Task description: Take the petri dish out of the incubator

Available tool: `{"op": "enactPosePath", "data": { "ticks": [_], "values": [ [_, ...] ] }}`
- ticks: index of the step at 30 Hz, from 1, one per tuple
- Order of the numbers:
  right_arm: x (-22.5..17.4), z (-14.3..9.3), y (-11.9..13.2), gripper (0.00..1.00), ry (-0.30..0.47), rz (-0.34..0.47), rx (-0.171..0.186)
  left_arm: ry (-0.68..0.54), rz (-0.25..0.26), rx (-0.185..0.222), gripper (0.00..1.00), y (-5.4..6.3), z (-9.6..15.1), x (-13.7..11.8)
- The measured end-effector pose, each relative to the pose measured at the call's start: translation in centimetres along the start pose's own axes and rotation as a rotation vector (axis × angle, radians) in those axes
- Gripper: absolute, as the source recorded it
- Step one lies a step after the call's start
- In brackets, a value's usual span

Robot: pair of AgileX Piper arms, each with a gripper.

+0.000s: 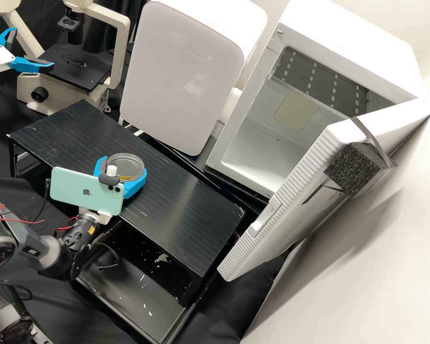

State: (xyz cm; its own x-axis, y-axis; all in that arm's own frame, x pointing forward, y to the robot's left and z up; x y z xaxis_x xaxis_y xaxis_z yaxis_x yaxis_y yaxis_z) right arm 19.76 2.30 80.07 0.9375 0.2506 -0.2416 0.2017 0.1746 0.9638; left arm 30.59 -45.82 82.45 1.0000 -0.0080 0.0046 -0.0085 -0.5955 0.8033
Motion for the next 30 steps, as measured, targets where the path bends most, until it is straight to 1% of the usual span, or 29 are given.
{"op": "enactPosePath", "data": {
  "ticks": [2, 3, 11, 14, 16, 18, 21, 23, 24, 27, 30],
  "values": [
    [0.0, 0.1, -0.1, 0.00, 0.002, -0.001, 0.004, 0.000, 0.000, 0.000, 1.00, 0.0, 0.0, 0.0],
    [0.1, 0.1, -0.1, 1.00, -0.002, -0.002, 0.004, 0.000, 0.000, 0.000, 1.00, 0.0, 0.0, 0.0],
    [0.0, 0.4, -0.1, 1.00, -0.017, 0.002, 0.011, 0.000, 0.000, 0.000, 1.00, 0.0, 0.0, 0.0],
    [-0.2, 0.6, 0.3, 1.00, -0.032, 0.022, 0.005, 0.000, 0.000, 0.000, 1.00, 0.0, 0.0, 0.0],
    [-0.4, 0.6, 0.8, 1.00, -0.037, 0.042, -0.010, 0.000, 0.000, 0.000, 1.00, 0.0, 0.0, 0.0],
    [-0.7, 0.4, 1.2, 1.00, -0.032, 0.063, -0.010, 0.000, 0.000, 0.000, 1.00, 0.0, 0.0, 0.0],
    [-1.9, -0.5, 2.3, 1.00, -0.012, 0.134, 0.011, 0.000, 0.000, 0.000, 1.00, 0.0, 0.0, 0.0],
    [-2.7, -1.2, 2.6, 1.00, -0.002, 0.175, 0.034, 0.000, 0.000, 0.000, 1.00, 0.0, 0.0, 0.0],
    [-3.2, -1.6, 2.8, 1.00, 0.007, 0.207, 0.031, 0.000, 0.000, 0.000, 1.00, 0.0, 0.0, 0.0],
    [-4.5, -2.4, 3.2, 1.00, 0.014, 0.298, 0.046, 0.000, 0.000, 0.000, 1.00, 0.0, 0.0, 0.0],
    [-5.3, -3.0, 3.6, 1.00, 0.024, 0.370, 0.044, 0.000, 0.000, 0.000, 1.00, 0.0, 0.0, 0.0]
  ]
}}
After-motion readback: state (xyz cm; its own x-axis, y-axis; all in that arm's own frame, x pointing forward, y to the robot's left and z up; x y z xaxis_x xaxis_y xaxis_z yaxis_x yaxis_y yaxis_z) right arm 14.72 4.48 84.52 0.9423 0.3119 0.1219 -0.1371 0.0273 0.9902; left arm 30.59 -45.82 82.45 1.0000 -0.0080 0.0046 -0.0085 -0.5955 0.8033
